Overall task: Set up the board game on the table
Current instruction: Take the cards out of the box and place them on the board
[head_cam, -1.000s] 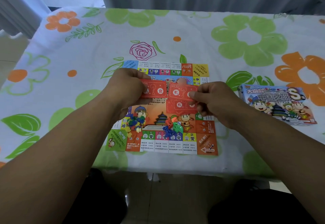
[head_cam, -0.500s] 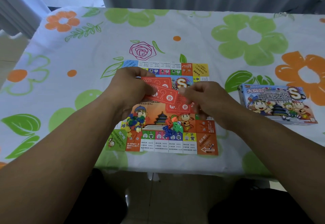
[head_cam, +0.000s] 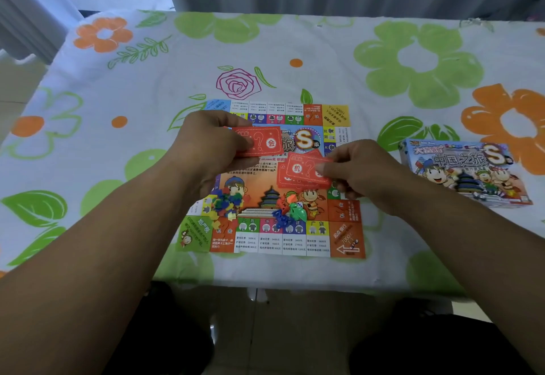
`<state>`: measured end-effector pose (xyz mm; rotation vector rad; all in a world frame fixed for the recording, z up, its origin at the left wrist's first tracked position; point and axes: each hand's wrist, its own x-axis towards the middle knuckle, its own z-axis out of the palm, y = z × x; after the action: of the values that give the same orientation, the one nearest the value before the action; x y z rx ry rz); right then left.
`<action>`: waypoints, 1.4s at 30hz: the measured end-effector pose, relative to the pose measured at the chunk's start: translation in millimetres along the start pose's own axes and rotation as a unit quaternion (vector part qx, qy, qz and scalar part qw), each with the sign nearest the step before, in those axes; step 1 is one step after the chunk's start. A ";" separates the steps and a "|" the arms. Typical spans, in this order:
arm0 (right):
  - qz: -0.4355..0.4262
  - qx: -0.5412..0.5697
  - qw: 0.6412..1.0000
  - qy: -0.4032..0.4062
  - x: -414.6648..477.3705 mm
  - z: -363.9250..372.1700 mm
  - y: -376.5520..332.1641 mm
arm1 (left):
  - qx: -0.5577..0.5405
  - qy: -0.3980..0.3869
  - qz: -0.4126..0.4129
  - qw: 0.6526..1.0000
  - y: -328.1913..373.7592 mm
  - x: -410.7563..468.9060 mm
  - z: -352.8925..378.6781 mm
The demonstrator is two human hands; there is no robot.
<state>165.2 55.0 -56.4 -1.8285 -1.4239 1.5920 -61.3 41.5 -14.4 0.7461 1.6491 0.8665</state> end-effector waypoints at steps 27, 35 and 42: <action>-0.104 -0.335 0.936 0.046 8.9 0.6 8.9 | 0.401 -0.027 0.085 0.912 -23.0 8.6 47.3; -0.184 -0.473 0.862 0.007 10.7 8.2 7.4 | 0.472 -0.100 0.177 0.858 -34.4 11.7 59.5; -0.212 -0.442 0.871 -0.007 17.5 10.2 7.6 | 0.508 -0.091 0.242 0.821 -41.1 20.0 65.0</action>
<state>157.6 62.4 -75.2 -1.6667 -2.6173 0.7519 -4.4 46.8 -69.5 1.9841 1.7082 0.1305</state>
